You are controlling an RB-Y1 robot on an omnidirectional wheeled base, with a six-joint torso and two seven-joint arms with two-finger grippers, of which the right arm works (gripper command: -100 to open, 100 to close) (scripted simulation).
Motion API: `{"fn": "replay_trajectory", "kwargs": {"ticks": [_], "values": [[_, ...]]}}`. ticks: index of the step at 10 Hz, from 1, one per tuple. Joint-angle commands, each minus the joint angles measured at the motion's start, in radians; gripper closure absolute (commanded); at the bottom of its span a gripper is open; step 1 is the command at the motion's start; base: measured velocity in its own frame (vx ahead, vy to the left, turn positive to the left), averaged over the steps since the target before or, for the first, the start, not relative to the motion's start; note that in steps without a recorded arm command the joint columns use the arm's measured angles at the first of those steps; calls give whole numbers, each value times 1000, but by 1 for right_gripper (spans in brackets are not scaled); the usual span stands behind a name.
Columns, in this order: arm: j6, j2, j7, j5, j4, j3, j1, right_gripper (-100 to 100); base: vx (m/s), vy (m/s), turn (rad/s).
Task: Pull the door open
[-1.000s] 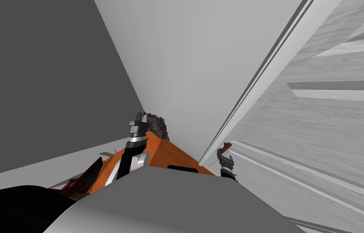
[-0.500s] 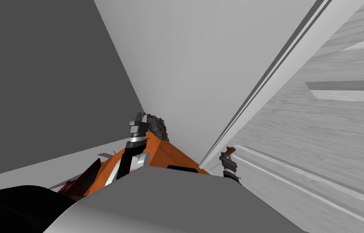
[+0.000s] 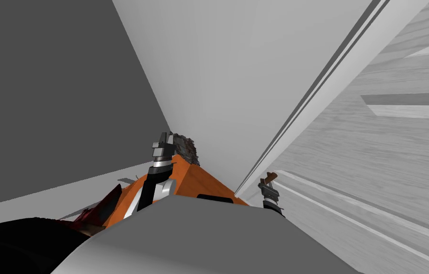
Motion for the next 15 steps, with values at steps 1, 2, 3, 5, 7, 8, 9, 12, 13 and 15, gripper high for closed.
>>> {"fn": "replay_trajectory", "kwargs": {"ticks": [1,2,3,5,7,8,9,12,13,15], "values": [[-1,-7,-12,8,-2,17,5,100,-180,-23,85],[-1,-14,-19,13,-8,28,9,100,-186,-18,63],[-2,-21,-27,19,-15,40,13,100,-215,33,81],[-3,-37,-44,31,-28,64,21,100,-202,17,59],[-4,-50,-58,41,-39,86,29,100,-204,-24,79],[-5,-57,-65,46,-45,97,33,100,-188,14,58],[-3,-54,-58,42,-45,88,30,100,-79,8,13],[-23,-79,-89,61,-52,126,48,100,-179,-29,95],[-31,-87,-98,68,-54,138,53,100,-196,-21,90],[-45,-103,-118,80,-58,161,64,100,-199,7,83]]}}
